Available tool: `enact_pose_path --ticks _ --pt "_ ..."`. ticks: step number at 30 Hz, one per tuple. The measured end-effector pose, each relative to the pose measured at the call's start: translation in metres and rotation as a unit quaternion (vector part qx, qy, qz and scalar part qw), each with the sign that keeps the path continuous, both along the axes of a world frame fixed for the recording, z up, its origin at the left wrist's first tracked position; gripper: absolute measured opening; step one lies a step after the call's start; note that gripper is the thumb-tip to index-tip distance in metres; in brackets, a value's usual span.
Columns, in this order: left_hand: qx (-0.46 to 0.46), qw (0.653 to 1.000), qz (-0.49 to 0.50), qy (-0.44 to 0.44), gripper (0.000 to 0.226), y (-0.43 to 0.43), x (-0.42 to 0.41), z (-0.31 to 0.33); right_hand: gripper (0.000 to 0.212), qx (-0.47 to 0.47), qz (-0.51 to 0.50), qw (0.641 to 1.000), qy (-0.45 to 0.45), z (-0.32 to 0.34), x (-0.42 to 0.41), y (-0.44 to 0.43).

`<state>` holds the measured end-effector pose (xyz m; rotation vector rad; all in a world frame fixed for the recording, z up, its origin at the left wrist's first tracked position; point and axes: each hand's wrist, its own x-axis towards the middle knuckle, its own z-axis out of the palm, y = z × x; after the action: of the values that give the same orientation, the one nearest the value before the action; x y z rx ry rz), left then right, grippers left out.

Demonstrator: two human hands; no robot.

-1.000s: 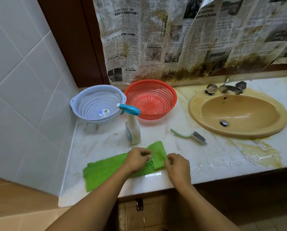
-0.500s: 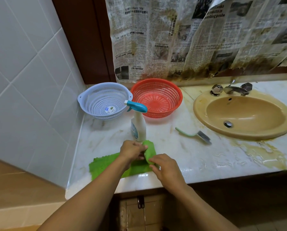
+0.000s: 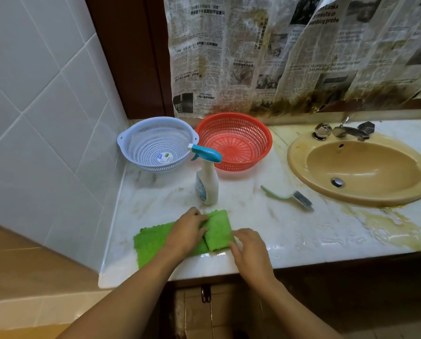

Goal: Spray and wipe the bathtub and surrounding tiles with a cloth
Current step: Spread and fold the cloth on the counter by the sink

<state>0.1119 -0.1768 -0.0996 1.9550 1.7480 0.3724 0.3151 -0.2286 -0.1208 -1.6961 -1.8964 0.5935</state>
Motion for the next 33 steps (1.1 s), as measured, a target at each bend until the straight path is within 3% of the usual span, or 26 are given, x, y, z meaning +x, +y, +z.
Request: enact_pose_path --ticks 3,6,12,15,17,23,26,30,33 --pt "-0.019 0.999 -0.042 0.027 0.043 -0.001 -0.015 -0.002 0.037 -0.142 -0.091 0.986 -0.003 0.000 -0.008 0.012" --pt "-0.043 0.997 -0.003 -0.067 0.038 -0.002 -0.028 0.001 0.033 -0.186 -0.126 0.974 0.030 -0.001 -0.020 0.022" --pt "-0.119 0.939 0.149 -0.285 0.026 -0.001 -0.053 0.005 0.025 -0.062 -0.138 0.983 0.106 0.015 -0.048 0.010" --pt "-0.170 0.867 0.193 -0.427 0.018 0.003 -0.055 0.018 0.028 0.031 -0.039 0.994 0.101 0.021 -0.067 -0.001" --pt "-0.198 0.846 0.194 -0.455 0.020 0.006 -0.059 0.026 0.028 0.056 0.032 0.995 0.079 0.019 -0.080 -0.005" --pt "-0.208 0.876 0.223 -0.374 0.018 0.001 -0.090 0.015 0.032 0.097 0.163 0.981 -0.037 0.012 -0.104 -0.013" --pt "-0.160 0.912 0.224 -0.305 0.010 -0.003 -0.100 0.009 0.026 0.099 0.195 0.974 -0.066 0.007 -0.108 -0.015" --pt "-0.085 0.960 0.176 -0.202 0.016 -0.009 -0.101 0.006 0.022 0.065 0.099 0.993 0.008 0.004 -0.107 -0.015" --pt "-0.072 0.965 0.169 -0.187 0.018 -0.013 -0.102 0.000 0.039 -0.037 -0.009 0.999 -0.002 0.009 -0.106 -0.012"
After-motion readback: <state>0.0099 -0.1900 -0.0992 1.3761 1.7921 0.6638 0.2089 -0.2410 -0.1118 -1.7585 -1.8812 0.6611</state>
